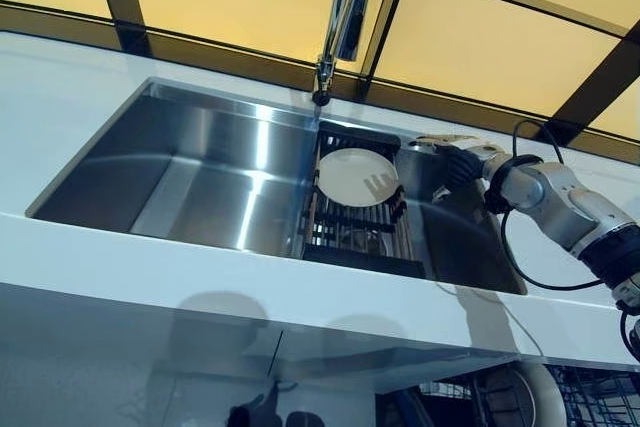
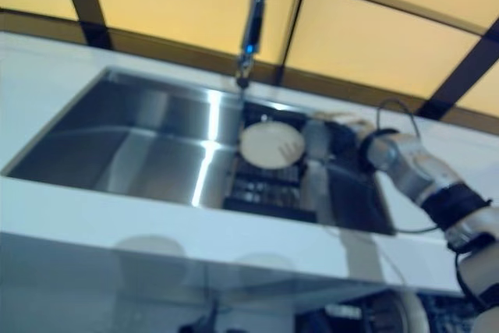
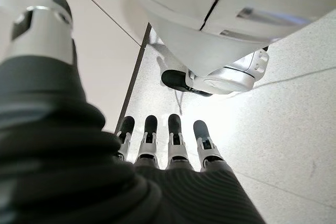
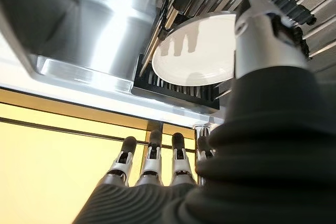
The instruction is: Take plates into dishwasher
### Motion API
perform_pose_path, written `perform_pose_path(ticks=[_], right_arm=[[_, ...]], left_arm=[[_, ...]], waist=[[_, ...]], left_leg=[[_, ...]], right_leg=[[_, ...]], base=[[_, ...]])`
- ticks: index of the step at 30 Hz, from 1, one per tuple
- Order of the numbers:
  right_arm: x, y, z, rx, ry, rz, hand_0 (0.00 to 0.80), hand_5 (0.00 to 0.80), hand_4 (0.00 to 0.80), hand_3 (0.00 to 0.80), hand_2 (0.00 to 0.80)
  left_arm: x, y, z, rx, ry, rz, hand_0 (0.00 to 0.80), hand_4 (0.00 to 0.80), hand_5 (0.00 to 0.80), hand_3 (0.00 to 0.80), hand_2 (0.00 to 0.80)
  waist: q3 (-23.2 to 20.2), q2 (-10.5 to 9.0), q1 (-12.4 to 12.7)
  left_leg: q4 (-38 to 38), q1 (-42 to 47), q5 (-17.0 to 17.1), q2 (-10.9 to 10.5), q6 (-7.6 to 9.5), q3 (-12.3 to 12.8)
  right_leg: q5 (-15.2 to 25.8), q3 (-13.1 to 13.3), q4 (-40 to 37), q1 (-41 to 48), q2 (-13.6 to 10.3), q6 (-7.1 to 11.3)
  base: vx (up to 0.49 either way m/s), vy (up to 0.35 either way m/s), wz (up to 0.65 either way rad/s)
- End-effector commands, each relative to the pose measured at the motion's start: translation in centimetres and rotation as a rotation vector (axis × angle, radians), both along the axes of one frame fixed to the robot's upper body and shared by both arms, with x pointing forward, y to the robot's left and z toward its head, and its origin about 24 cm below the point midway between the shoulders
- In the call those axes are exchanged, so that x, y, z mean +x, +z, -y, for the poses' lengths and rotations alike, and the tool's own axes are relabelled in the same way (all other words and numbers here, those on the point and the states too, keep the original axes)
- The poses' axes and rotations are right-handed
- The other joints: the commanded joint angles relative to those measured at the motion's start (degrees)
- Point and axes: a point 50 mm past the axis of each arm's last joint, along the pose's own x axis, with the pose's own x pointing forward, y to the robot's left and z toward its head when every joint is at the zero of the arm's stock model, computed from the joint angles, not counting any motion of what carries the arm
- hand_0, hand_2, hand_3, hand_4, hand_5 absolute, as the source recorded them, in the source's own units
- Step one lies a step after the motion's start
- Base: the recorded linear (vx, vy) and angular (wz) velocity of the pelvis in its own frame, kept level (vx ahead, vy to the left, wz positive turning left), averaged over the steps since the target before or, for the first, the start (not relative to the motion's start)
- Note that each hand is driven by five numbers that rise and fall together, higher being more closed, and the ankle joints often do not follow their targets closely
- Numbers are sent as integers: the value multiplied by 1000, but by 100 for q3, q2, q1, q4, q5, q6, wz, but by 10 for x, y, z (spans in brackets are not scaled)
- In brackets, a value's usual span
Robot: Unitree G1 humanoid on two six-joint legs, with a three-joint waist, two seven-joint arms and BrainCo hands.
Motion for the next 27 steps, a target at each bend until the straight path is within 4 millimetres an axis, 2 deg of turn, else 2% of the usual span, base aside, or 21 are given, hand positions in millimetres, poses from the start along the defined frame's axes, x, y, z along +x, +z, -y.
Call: perform_pose_path(ticks=[1,9,12,16,19,27], right_arm=[[0,39,-2,-12,-18,163,0,0,0,0,0],[-1,37,-15,-80,31,218,0,0,0,0,0],[-2,40,-25,-211,60,315,0,0,0,0,0],[-6,46,-34,-302,84,401,0,0,0,0,0],[-8,48,-39,-317,90,413,0,0,0,0,0],[-7,36,-44,-291,84,384,0,0,0,0,0]], left_arm=[[20,5,-2,22,-24,47,0,0,0,0,0],[27,7,-2,22,-32,63,0,0,0,0,0],[31,8,-1,21,-38,69,0,0,0,0,0],[35,9,0,18,-38,77,0,0,0,0,0],[36,9,1,14,-35,81,0,0,0,0,0],[43,10,3,8,-39,93,0,0,0,0,0]], waist=[[248,-105,178],[368,-85,202],[416,-85,221],[451,-84,228],[467,-72,216],[513,-67,226]], left_leg=[[-21,266,-509,-97,164,149],[-21,194,-490,-109,190,125],[-21,145,-485,-113,196,111],[-21,97,-476,-117,200,102],[-21,77,-474,-124,210,89],[-21,34,-473,-123,214,67]], right_leg=[[456,-88,-17,-120,-250,588],[498,-120,-14,-197,-276,594],[504,-129,-13,-239,-282,603],[512,-128,-6,-287,-285,610],[513,-112,2,-311,-281,610],[523,-118,6,-359,-291,617]], base=[[-33,-10,2],[-6,0,1],[-26,-7,7],[-19,-1,1],[0,0,0],[0,0,0]])
